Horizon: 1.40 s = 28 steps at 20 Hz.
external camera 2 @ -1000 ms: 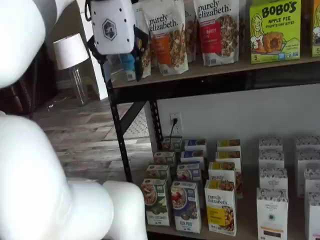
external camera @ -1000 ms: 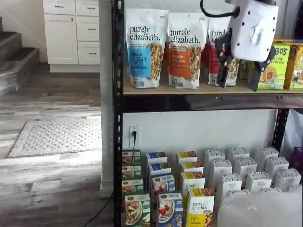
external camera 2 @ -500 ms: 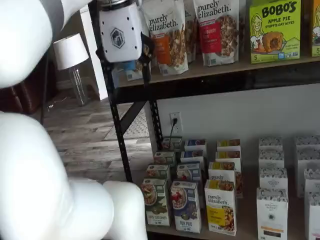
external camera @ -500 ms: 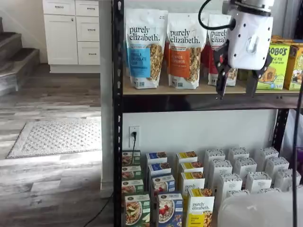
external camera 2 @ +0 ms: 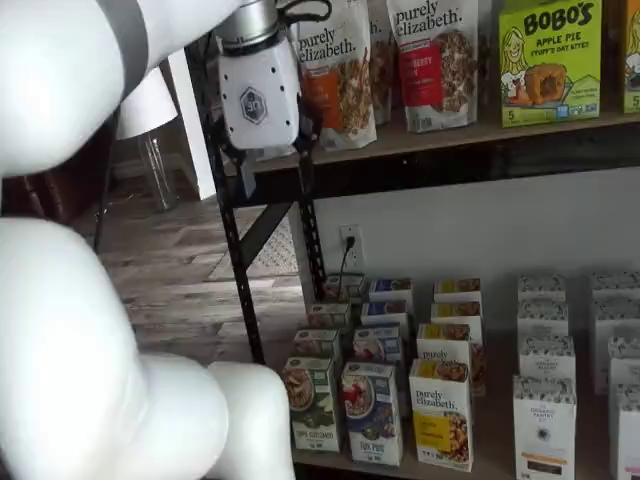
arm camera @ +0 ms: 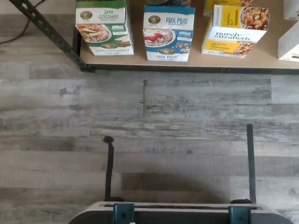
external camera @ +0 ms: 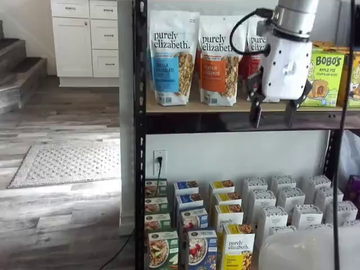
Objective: Pick up the blue and white box that is on the bottom shelf, the second box from the left
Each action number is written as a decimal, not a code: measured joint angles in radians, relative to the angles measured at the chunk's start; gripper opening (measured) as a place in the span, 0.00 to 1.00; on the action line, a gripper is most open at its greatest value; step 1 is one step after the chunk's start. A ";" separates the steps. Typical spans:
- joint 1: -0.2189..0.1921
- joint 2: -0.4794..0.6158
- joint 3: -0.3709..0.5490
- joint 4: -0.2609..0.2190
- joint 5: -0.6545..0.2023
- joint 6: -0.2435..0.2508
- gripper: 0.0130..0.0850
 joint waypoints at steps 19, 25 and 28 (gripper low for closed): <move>0.084 0.083 0.276 -0.019 -0.365 0.066 1.00; 0.099 0.159 0.350 -0.005 -0.521 0.069 1.00; 0.112 0.205 0.382 -0.002 -0.616 0.075 1.00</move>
